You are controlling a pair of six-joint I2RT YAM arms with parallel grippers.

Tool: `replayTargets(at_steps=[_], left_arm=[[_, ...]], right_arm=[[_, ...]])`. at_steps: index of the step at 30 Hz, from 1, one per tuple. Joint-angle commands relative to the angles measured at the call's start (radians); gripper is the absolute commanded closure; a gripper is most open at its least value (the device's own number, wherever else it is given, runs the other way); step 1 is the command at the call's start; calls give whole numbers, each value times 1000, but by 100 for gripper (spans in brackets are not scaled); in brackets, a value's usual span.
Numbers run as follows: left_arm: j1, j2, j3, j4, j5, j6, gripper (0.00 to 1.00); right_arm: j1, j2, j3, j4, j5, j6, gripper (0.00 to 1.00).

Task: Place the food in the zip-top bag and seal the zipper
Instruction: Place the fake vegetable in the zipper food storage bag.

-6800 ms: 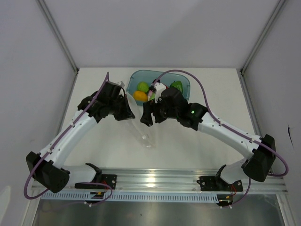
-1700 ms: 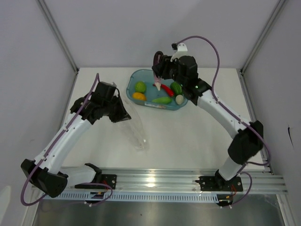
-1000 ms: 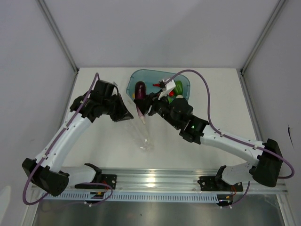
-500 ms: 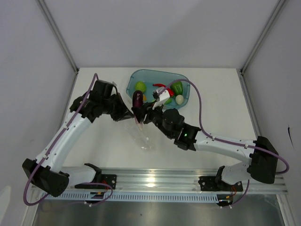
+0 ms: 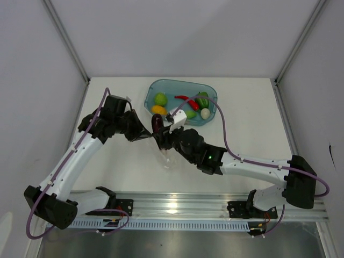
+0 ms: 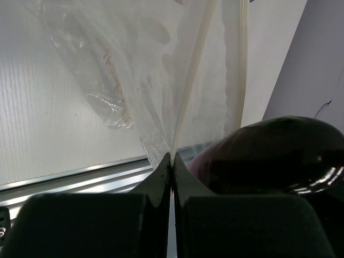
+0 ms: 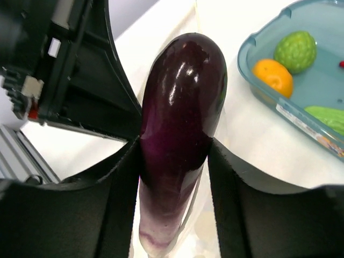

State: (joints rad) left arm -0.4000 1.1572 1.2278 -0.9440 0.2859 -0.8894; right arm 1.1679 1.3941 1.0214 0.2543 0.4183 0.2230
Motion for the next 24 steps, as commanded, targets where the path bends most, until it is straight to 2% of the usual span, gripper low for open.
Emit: replayTargets(at_steps=[1, 2, 3, 6, 13, 19, 23, 24], left_arm=[[10, -24, -10, 37, 32, 6, 100], [10, -22, -10, 37, 33, 7, 99], [10, -24, -10, 40, 36, 9, 99], [10, -27, -11, 47, 44, 13, 99], [10, -36, -11, 39, 19, 27, 100], [10, -34, -17, 37, 12, 46, 100], [10, -37, -1, 22, -1, 67, 100], [10, -42, -1, 21, -5, 69, 99]], right_arm=[[7, -24, 22, -55, 8, -27, 45], [9, -21, 25, -61, 7, -27, 39], [9, -20, 28, -73, -10, -28, 26], [7, -3, 57, -104, -16, -31, 15], [-36, 0, 154, -145, -26, -19, 15], [-138, -24, 270, -174, -73, -11, 16], [-316, 12, 340, -231, -191, 102, 17], [-403, 37, 362, -249, -216, 145, 18]])
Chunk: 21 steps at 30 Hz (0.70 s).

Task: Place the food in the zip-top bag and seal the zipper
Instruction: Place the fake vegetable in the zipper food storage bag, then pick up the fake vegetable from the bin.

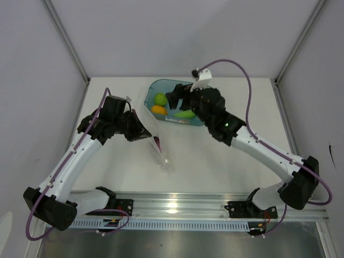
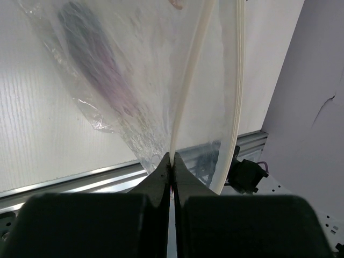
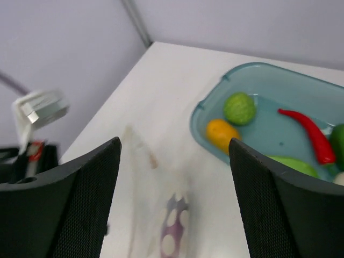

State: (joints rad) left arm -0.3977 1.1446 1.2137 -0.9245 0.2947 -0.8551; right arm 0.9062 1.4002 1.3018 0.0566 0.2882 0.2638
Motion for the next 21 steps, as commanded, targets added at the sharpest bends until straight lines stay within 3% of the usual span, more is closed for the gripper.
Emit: replayTargets(at_steps=[1, 5, 7, 14, 21], left_arm=[[8, -32, 18, -2, -17, 36, 99], [8, -57, 15, -4, -31, 36, 99], [8, -78, 0, 21, -19, 36, 99], [8, -123, -54, 53, -9, 59, 99], [5, -157, -83, 85, -9, 67, 100]], right_arm=[[-186, 63, 109, -101, -119, 117, 19], [-309, 259, 272, -259, -190, 39, 21], [-345, 351, 327, -276, -242, -55, 21], [-455, 569, 454, -310, -464, -146, 21], [-491, 807, 720, -469, -481, -297, 25]])
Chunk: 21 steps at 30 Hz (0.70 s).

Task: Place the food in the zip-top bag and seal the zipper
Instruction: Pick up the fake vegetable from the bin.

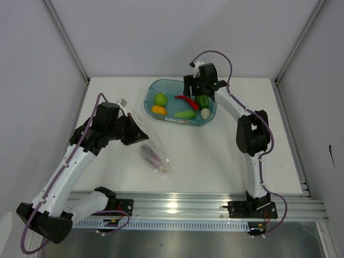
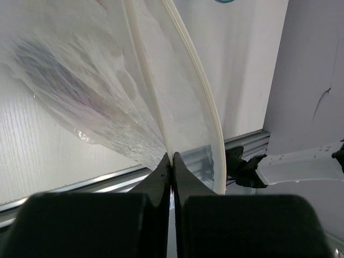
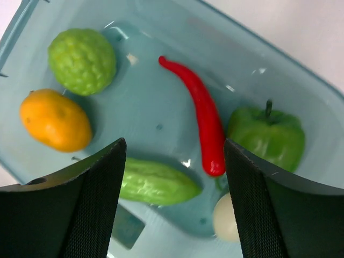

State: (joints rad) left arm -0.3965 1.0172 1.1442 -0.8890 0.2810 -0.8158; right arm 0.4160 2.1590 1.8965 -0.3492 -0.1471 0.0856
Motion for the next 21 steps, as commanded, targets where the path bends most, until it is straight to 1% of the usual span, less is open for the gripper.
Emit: replayTargets(at_steps=[1, 2, 5, 8, 14, 21], left_arm=[[4, -31, -17, 54, 6, 29, 100], [4, -29, -21, 58, 9, 29, 99], [4, -20, -20, 64, 14, 33, 99], [2, -19, -24, 71, 20, 37, 99], [2, -26, -41, 82, 18, 40, 99], [-8, -31, -55, 105, 29, 35, 99]], right_arm=[[0, 68, 144, -79, -52, -141, 26], [4, 103, 179, -80, -52, -167, 26], [3, 175, 249, -91, -48, -176, 27], [4, 228, 292, -100, -43, -190, 30], [7, 292, 329, -92, -8, -202, 32], [30, 349, 366, -120, 104, -285, 33]])
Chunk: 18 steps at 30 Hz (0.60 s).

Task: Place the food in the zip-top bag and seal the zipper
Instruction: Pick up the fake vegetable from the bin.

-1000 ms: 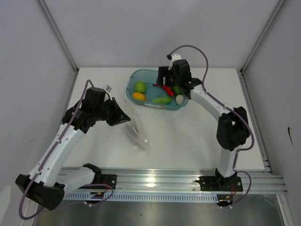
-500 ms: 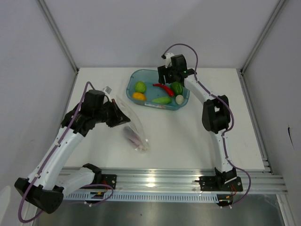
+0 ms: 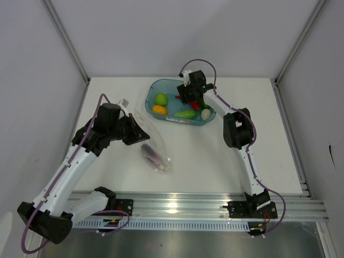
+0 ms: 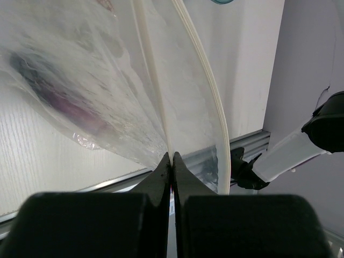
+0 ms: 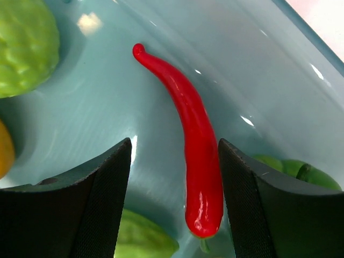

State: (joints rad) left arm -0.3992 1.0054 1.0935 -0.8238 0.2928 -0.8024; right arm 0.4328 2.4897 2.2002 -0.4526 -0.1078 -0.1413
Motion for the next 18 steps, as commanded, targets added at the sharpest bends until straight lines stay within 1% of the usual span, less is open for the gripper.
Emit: replayTargets(at_steps=[1, 5, 11, 13, 17, 18], left_arm=[[-7, -18, -4, 40, 19, 22, 99], [-7, -16, -4, 43, 23, 20, 99], [-7, -14, -9, 43, 23, 25, 100], [-7, -16, -11, 41, 22, 23, 100], [-7, -17, -14, 38, 20, 23, 99], [-7, -21, -15, 38, 20, 23, 99]], right_arm=[[15, 35, 81, -24, 82, -72, 33], [15, 61, 95, -49, 89, -87, 33], [26, 81, 87, -74, 94, -104, 39], [30, 81, 82, -75, 102, -110, 42], [35, 74, 69, -66, 108, -119, 53], [37, 72, 69, -64, 108, -124, 54]])
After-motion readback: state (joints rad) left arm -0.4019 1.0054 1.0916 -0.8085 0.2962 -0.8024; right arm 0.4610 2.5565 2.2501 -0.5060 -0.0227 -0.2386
